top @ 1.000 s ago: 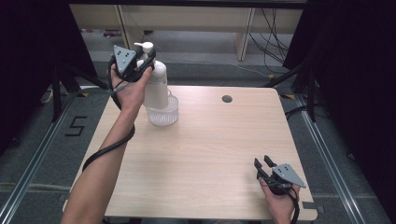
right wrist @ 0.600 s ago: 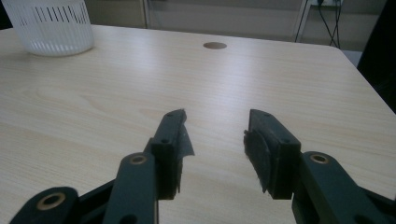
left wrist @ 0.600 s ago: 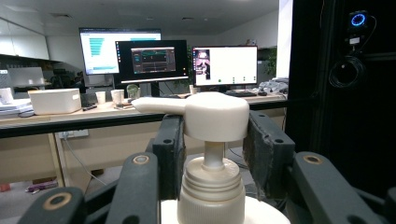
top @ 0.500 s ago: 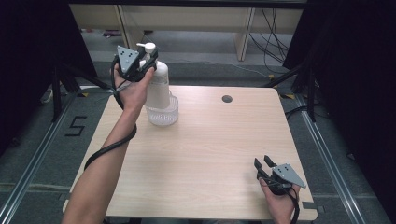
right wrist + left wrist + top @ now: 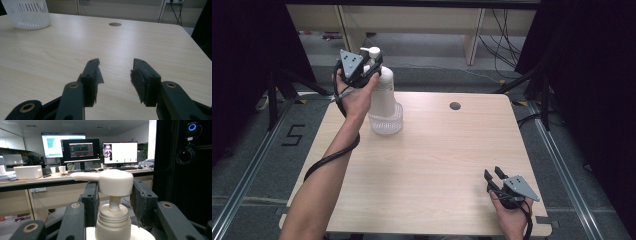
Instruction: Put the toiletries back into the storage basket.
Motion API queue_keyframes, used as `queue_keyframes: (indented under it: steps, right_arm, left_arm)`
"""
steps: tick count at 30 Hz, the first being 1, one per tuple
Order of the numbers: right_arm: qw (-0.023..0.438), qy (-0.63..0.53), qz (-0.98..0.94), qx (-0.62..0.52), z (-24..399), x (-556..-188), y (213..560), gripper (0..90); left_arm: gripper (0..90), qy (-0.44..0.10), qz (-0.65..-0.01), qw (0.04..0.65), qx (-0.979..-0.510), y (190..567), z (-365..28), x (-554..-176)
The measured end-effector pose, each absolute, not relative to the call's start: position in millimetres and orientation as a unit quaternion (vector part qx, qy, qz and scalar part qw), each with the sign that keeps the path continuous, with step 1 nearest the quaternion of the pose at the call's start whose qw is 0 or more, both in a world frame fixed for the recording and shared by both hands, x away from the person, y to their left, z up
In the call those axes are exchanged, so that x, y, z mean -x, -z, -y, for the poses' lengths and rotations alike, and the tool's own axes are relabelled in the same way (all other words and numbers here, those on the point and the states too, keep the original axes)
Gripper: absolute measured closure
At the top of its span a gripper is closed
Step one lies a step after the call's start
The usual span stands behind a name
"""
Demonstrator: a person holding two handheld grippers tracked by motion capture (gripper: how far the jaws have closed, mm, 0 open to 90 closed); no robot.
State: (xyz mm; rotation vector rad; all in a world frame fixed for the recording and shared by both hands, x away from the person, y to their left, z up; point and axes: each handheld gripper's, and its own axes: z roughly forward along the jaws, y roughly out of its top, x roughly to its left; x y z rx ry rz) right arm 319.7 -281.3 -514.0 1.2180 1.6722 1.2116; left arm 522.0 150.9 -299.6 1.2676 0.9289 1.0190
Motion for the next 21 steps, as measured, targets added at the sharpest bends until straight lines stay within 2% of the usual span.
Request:
queue_keyframes:
  steps: [6, 8, 12, 21]
  right_arm:
    - [0.362, -0.471, -0.650, -0.473, 281.2, -319.5, 514.0, 57.1]
    - [0.343, -0.474, -0.644, -0.493, 278.3, -317.6, 513.9, 57.1]
    - [0.355, -0.467, -0.653, -0.479, 281.0, -318.7, 513.5, 57.1]
    - [0.345, -0.472, -0.646, -0.490, 278.7, -317.7, 513.9, 57.1]
  left_arm:
    - [58.7, -0.435, -0.402, 0.590, -0.548, 302.8, -150.2, -523.6]
    - [58.7, -0.435, -0.404, 0.589, -0.549, 304.3, -150.3, -524.4]
    - [58.7, -0.434, -0.407, 0.587, -0.549, 307.5, -150.4, -526.5]
    - [58.7, -0.433, -0.408, 0.582, -0.554, 311.3, -149.5, -528.2]
